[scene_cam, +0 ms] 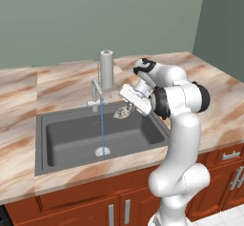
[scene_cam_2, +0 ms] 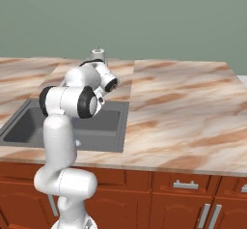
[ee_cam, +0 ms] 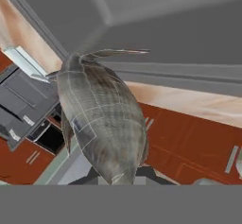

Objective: Take the fish out of the fridge, briefly rinse it in the sink, and place it on the tray next to the sink.

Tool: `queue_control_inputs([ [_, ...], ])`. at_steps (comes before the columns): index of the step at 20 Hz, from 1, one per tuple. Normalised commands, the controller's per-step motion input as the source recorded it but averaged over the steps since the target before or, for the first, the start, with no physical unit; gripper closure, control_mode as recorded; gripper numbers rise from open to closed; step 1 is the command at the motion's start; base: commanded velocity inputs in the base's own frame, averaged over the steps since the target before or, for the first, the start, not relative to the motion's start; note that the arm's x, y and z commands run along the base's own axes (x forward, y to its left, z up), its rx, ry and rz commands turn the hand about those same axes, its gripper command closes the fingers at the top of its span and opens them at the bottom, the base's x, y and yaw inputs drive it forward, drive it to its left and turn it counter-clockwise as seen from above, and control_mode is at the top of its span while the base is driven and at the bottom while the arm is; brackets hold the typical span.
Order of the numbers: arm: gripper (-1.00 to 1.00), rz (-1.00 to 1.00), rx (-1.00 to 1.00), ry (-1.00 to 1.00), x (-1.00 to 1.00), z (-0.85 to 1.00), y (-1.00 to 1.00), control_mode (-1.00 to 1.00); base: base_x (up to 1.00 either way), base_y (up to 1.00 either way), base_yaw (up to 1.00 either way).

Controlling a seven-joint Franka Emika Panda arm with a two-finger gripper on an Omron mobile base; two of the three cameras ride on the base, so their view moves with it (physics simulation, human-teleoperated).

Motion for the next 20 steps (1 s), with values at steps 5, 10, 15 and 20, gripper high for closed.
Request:
queue_control_inputs([
  [5,1.0,0.02,0.09,0.12,0.59,-0.11,0.24,-1.0,0.0,0.0,0.0],
  [10,1.0,0.02,0.09,0.09,0.52,-0.14,0.2,-1.0,0.0,0.0,0.0],
  [15,1.0,0.02,0.03,0.12,0.49,-0.14,0.37,-1.0,0.0,0.0,0.0],
  [20,1.0,0.05,0.01,0.18,0.16,-0.08,0.48,-1.0,0.0,0.0,0.0],
])
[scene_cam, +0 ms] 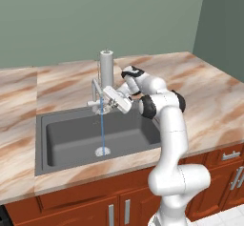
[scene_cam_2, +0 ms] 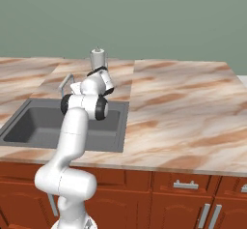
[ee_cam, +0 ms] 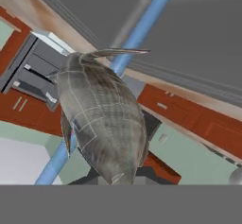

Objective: Take the fish out of the fridge, briefly rinse it in the sink, and place it on the tray next to the sink.

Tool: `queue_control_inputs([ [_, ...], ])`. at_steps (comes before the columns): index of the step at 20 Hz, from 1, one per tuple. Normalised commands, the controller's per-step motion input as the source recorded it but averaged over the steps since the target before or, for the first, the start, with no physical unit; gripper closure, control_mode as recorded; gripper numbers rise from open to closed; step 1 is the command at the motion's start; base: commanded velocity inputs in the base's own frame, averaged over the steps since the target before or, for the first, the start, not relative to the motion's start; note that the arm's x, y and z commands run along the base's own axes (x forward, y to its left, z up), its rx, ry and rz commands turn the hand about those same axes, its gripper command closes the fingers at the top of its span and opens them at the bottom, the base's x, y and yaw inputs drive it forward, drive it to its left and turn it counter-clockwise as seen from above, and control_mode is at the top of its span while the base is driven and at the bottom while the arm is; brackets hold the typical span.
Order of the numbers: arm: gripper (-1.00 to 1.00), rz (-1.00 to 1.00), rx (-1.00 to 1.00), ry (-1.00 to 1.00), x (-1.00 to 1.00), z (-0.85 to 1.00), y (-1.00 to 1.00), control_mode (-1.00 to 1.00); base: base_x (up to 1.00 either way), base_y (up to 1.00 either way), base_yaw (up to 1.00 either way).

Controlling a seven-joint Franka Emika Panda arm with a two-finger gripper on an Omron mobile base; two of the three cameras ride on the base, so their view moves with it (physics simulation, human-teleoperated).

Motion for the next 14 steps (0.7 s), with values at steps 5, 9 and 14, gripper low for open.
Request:
queue_control_inputs([
  [5,1.0,0.0,0.0,0.03,-0.07,-0.01,0.12,-1.0,0.0,0.0,0.0],
  [9,1.0,0.0,0.01,0.05,-0.78,0.0,0.0,-1.0,0.0,0.0,0.0],
  [14,1.0,0.0,0.0,0.0,-0.17,0.0,0.0,-1.0,0.0,0.0,0.0],
])
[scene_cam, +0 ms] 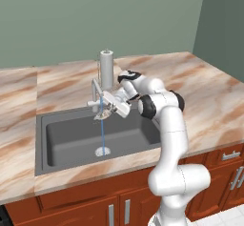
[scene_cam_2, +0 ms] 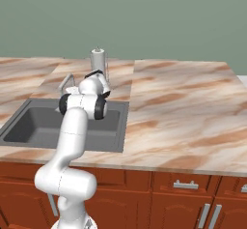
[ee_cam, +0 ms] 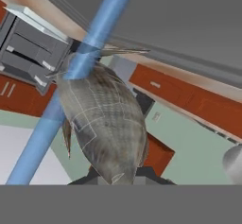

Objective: Take the fish out of the fridge, briefly rinse it in the sink, and place it on the tray next to the sink.

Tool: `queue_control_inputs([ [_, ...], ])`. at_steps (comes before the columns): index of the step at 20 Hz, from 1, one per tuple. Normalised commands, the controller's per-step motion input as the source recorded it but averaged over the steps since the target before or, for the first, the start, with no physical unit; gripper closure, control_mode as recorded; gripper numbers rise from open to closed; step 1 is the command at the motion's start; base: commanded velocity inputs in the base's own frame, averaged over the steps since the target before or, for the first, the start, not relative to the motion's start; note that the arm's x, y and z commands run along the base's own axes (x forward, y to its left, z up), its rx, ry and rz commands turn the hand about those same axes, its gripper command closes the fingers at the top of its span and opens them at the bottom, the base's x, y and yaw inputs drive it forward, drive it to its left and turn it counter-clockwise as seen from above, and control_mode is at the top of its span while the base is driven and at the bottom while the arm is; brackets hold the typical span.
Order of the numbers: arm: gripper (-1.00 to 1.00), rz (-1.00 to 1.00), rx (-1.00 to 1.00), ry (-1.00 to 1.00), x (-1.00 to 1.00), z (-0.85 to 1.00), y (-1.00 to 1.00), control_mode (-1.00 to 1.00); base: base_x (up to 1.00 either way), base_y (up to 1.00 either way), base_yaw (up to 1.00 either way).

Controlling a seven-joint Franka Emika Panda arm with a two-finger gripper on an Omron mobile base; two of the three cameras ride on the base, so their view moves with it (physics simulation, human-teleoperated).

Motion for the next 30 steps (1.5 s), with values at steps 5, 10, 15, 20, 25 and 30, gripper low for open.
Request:
queue_control_inputs([
  [5,1.0,-0.01,0.0,0.0,0.27,0.0,0.0,-1.0,0.0,0.0,0.0],
  [10,1.0,-0.03,0.0,0.0,0.26,0.0,0.0,-1.0,0.0,0.0,0.0],
  [15,1.0,-0.01,0.0,0.0,0.05,0.0,0.0,-1.0,0.0,0.0,0.0],
  [20,1.0,0.0,0.0,0.0,0.02,0.0,0.0,-1.0,0.0,0.0,0.0],
  [25,1.0,-0.01,0.0,0.04,0.05,0.0,0.0,-1.0,0.0,0.0,0.0],
  [30,1.0,0.0,0.02,0.02,-0.96,0.0,-0.02,-1.0,0.0,0.0,0.0],
])
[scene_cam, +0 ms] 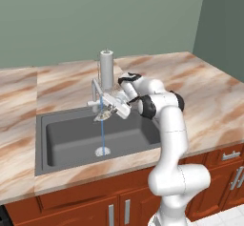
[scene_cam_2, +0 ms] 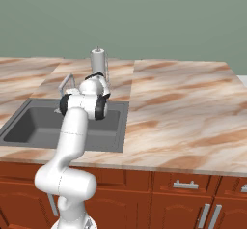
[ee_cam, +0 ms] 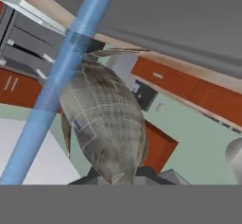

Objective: Take the fish out of the fridge, briefly rinse it in the sink, and place it on the tray next to the sink.

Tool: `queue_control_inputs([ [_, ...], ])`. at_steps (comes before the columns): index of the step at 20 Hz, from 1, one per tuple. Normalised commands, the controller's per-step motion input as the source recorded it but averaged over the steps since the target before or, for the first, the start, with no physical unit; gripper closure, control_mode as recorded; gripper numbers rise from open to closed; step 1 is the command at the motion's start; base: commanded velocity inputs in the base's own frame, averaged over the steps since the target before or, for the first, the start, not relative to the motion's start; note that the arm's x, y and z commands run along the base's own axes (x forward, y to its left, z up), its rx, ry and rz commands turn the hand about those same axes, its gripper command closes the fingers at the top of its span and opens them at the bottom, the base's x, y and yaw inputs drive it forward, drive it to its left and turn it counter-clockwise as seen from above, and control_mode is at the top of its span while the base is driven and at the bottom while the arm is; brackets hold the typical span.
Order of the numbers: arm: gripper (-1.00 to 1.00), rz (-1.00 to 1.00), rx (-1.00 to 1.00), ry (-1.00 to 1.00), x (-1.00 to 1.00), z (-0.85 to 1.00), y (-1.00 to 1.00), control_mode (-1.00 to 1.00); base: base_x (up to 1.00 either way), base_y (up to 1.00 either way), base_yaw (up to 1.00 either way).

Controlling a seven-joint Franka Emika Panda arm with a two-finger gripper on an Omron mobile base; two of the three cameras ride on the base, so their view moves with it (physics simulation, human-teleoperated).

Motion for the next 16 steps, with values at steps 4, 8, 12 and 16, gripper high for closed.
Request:
queue_control_inputs([
  [4,1.0,-0.01,0.0,-0.03,-1.0,0.21,-0.15,-1.0,0.0,0.0,0.0],
  [8,1.0,0.02,-0.32,-0.45,-0.9,0.96,0.0,-1.0,0.0,0.0,0.0],
  [12,1.0,0.15,-0.41,-0.56,-0.87,1.0,-0.02,-1.0,0.0,0.0,0.0],
  [16,1.0,0.23,-0.44,-0.61,-0.99,0.98,-0.13,-1.0,0.0,0.0,0.0],
])
